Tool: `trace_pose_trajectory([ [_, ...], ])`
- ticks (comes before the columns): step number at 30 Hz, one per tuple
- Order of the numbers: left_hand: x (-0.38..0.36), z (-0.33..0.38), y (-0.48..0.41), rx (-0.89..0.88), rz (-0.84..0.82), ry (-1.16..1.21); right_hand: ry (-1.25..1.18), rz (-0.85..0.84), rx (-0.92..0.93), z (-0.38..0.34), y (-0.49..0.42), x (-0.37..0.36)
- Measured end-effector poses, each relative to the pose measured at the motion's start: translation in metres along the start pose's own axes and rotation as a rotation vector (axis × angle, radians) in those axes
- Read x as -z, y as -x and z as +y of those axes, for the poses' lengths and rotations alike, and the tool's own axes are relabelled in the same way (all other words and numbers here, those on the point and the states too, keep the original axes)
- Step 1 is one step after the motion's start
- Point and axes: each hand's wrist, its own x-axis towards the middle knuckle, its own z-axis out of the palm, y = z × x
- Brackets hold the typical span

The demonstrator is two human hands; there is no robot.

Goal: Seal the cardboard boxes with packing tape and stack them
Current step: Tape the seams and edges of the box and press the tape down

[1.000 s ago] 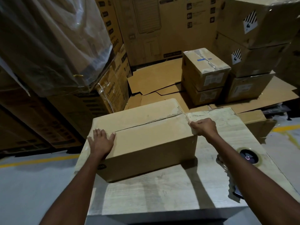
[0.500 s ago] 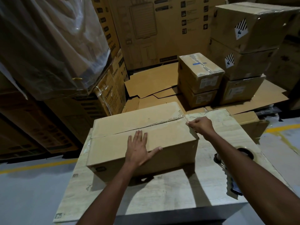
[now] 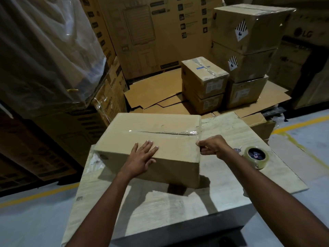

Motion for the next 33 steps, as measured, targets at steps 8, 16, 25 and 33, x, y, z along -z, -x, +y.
trace_pose_trajectory([
  [8,-0.012,0.026,0.036,0.229,0.063,0.226,0.075,-0.155,0.025,0.007,0.044,-0.026],
  [16,0.001,0.126,0.019,0.451,0.043,0.377,0.586,0.177,0.542,0.002,0.006,0.0],
  [25,0.007,0.166,-0.003,0.545,-0.055,0.309,1.193,0.02,0.627,-0.021,-0.053,0.015],
  [33,0.009,0.137,0.018,0.417,-0.055,0.335,1.114,-0.049,0.74,-0.002,-0.063,0.018],
])
